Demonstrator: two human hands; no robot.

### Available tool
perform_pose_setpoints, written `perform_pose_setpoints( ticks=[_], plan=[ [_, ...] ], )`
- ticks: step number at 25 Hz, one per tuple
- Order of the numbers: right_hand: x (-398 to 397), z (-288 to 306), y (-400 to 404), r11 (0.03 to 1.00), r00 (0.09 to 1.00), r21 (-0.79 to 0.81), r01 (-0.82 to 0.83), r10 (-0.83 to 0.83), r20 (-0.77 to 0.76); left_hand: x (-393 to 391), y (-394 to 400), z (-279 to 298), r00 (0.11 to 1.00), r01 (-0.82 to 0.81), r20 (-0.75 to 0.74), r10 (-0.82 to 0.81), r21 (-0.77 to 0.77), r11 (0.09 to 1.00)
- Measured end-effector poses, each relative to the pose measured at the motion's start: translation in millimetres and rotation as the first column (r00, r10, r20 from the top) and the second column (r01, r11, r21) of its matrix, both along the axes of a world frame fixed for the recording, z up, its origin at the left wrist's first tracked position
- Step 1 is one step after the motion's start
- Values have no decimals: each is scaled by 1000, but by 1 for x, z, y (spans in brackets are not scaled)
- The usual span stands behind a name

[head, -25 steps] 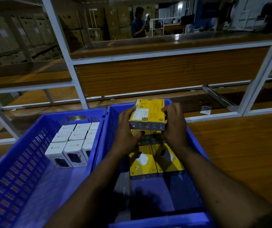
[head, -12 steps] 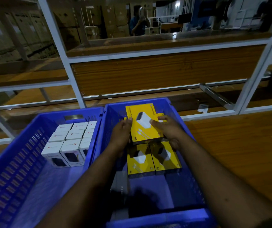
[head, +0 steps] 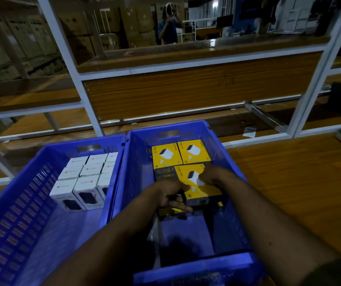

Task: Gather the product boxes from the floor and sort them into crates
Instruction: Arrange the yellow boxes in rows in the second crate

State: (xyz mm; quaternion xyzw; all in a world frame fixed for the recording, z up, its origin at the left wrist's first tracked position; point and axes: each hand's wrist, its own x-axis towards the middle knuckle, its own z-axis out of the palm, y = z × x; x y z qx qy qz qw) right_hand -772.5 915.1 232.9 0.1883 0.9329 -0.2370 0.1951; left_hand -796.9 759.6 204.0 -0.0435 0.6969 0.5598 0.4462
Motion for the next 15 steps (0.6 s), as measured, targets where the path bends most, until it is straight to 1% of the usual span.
perform_pose_setpoints(
  ticks=[1, 2, 4, 6, 9, 13, 14, 15],
  plan=[
    [3, 1, -3, 999, 999, 41, -33, 33, 24, 0, 2, -3, 1000, -4, 6, 4, -4, 1000],
    [7, 5, -7, 998, 999, 56, -37, 37, 12, 0, 4, -7, 1000, -15, 10, 15, -11, 1000],
    [10, 4, -7, 993, 996, 89, -76, 72, 45, -1, 8, -11, 1000, -23, 0, 23, -5, 1000],
    [10, 1, -9, 972, 980, 143, -187, 175, 91, 0, 13, -17, 999, -28, -38, 28, -7, 1000],
    [7, -13, -10, 942, 970, 235, -240, 221, 103, 7, 21, -19, 988, 4, -151, -13, -60, 998],
    [5, -44, -11, 924, 978, 326, -199, 206, 14, 13, 29, -18, 937, 108, -300, -178, -234, 966],
    [6, -50, -12, 923, 979, 341, -180, 201, -24, 12, 29, -19, 929, 107, -315, -193, -271, 957],
    [5, -54, -13, 922, 978, 352, -161, 196, -67, 11, 29, -20, 929, 104, -317, -191, -274, 956]
  ],
)
